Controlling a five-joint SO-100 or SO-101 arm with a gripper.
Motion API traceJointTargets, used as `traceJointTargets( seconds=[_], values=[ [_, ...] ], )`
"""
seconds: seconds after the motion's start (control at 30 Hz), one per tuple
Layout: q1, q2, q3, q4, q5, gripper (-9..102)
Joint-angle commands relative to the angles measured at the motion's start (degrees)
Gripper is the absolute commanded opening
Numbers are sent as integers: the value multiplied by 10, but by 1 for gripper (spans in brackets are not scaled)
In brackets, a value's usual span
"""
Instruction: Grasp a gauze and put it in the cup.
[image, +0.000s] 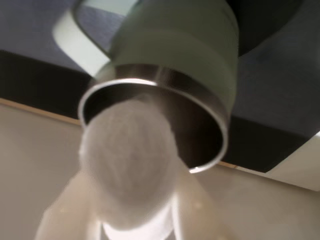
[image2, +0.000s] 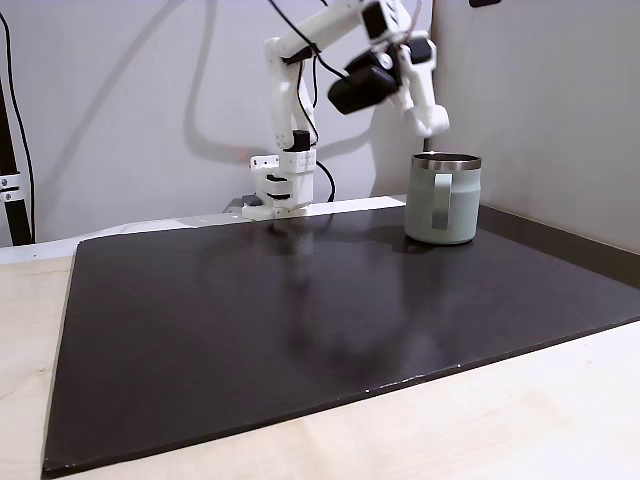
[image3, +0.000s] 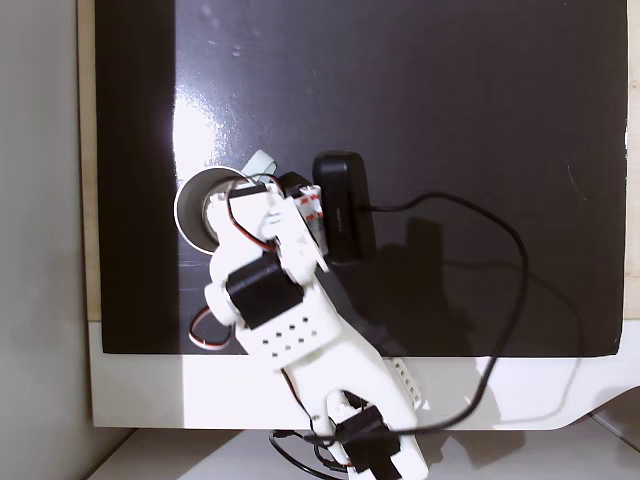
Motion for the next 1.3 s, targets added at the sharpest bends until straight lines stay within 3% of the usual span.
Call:
traceJointTargets(
  seconds=[0.0, 0.57, 0.63, 0.73, 0.83, 1.27],
  values=[
    [-16, -31, -52, -11, -10, 0],
    [-98, -99, -83, 11, -54, 0],
    [-98, -98, -83, 12, -54, 4],
    [-94, -91, -79, 13, -54, 22],
    [-94, -87, -79, 13, -54, 32],
    [-94, -84, -76, 14, -55, 34]
  ],
)
